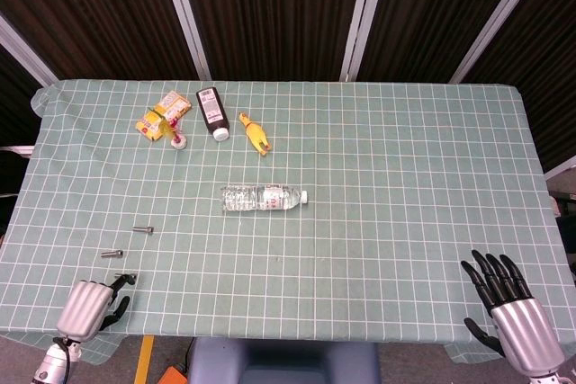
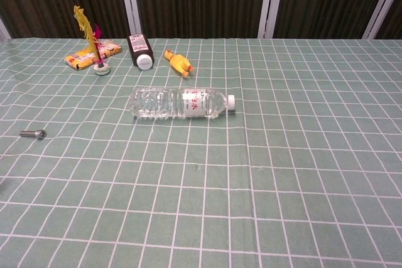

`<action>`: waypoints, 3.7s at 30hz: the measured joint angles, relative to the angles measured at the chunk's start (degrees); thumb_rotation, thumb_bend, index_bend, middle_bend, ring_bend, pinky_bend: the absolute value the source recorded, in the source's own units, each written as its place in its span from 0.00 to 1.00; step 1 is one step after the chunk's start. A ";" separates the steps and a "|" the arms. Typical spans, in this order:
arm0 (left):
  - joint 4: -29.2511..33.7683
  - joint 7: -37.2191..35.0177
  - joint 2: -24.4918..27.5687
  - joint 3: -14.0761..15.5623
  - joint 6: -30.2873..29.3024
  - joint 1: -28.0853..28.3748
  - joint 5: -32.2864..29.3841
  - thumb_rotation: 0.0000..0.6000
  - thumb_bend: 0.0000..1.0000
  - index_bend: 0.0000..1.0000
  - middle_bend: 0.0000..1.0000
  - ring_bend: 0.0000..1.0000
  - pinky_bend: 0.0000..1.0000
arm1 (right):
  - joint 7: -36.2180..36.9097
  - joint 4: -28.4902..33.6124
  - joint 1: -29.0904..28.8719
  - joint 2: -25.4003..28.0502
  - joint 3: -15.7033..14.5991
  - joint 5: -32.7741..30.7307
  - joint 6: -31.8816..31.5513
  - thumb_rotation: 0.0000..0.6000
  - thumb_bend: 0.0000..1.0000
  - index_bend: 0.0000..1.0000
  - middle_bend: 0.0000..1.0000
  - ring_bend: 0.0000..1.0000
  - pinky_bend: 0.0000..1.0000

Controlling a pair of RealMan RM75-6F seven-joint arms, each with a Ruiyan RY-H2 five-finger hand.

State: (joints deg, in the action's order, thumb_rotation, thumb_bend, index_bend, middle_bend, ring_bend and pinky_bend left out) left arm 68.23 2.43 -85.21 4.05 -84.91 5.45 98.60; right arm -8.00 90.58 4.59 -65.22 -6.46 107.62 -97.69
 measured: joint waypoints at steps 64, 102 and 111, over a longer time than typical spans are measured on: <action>-18.47 -10.42 -8.18 -2.16 3.96 3.79 -7.99 1.00 0.42 0.54 1.00 1.00 1.00 | -1.40 0.10 0.48 -0.50 0.37 0.31 0.88 1.00 0.28 0.00 0.00 0.00 0.00; 12.62 51.76 1.39 -1.21 4.47 4.18 -4.96 1.00 0.42 0.49 1.00 1.00 1.00 | -2.08 0.45 0.58 -0.28 0.19 0.29 1.55 1.00 0.28 0.00 0.00 0.00 0.00; 16.57 61.72 1.04 -1.52 8.52 5.44 -6.74 1.00 0.42 0.49 1.00 1.00 1.00 | -2.15 0.60 0.53 -0.13 0.15 0.21 1.79 1.00 0.28 0.00 0.00 0.00 0.00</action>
State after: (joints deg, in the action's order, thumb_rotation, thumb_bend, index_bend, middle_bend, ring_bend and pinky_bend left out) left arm 84.80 64.15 -84.16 2.52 -76.39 10.89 91.86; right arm -10.15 91.18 5.12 -65.35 -6.31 107.83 -95.90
